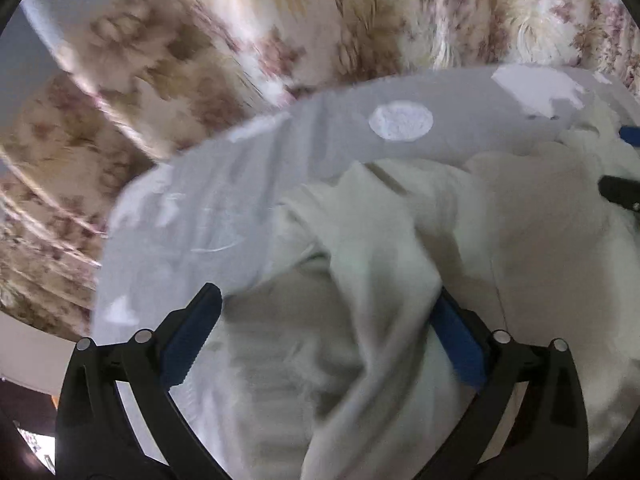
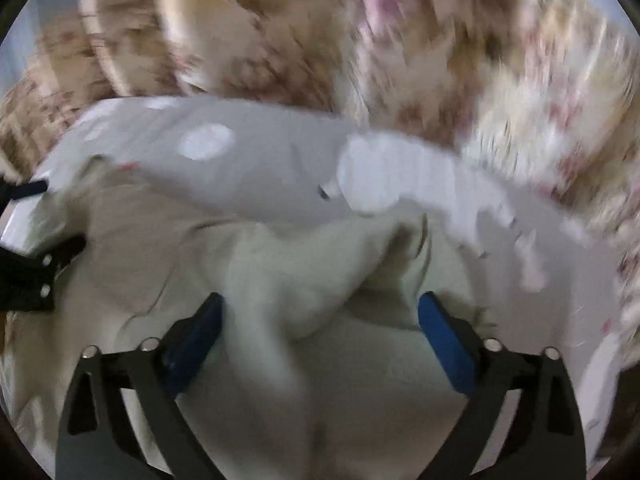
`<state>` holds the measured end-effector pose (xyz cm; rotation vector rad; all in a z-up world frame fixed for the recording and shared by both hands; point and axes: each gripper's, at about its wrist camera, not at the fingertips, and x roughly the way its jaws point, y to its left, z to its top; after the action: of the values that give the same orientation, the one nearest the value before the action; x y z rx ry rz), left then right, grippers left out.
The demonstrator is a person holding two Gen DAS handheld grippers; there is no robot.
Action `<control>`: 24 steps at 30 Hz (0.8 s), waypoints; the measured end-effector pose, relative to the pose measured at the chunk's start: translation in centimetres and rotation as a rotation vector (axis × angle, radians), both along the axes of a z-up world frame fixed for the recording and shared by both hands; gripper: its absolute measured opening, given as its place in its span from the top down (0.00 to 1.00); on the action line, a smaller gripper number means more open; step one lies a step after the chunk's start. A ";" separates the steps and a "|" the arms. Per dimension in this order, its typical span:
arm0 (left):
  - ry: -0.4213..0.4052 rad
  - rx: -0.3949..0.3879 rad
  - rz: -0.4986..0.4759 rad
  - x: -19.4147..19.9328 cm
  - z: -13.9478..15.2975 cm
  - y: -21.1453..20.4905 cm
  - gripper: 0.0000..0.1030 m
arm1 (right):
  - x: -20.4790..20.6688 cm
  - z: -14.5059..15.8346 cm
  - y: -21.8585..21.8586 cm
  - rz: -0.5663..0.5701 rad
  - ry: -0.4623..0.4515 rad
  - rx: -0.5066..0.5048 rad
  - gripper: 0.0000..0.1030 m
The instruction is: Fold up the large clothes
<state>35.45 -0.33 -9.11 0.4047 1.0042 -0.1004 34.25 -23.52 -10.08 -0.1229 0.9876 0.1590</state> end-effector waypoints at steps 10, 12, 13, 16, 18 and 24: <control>-0.015 -0.203 -0.066 -12.9 2.1 2.0 0.03 | -14.6 4.0 1.7 0.087 -0.125 0.160 0.06; 0.013 -0.241 -0.043 -13.9 1.0 2.1 0.03 | -15.4 3.2 1.5 0.040 -0.119 0.201 0.06; 0.034 -0.265 -0.036 -14.2 0.4 2.0 0.03 | -15.8 2.8 1.5 0.002 -0.138 0.217 0.06; 0.093 -0.294 -0.009 -14.2 -1.5 1.8 0.03 | -16.1 1.6 1.7 -0.027 -0.146 0.276 0.06; 0.145 -0.277 0.024 -13.4 -3.2 1.7 0.03 | -15.9 0.3 2.8 0.003 -0.113 0.249 0.09; 0.122 -0.244 0.025 -13.4 -4.2 1.1 0.03 | -14.4 -3.7 2.2 0.022 -0.010 0.097 0.35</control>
<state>22.07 0.76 -13.33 0.1644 1.1022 -0.2243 19.85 -21.34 -13.77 -0.0454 0.9673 0.2260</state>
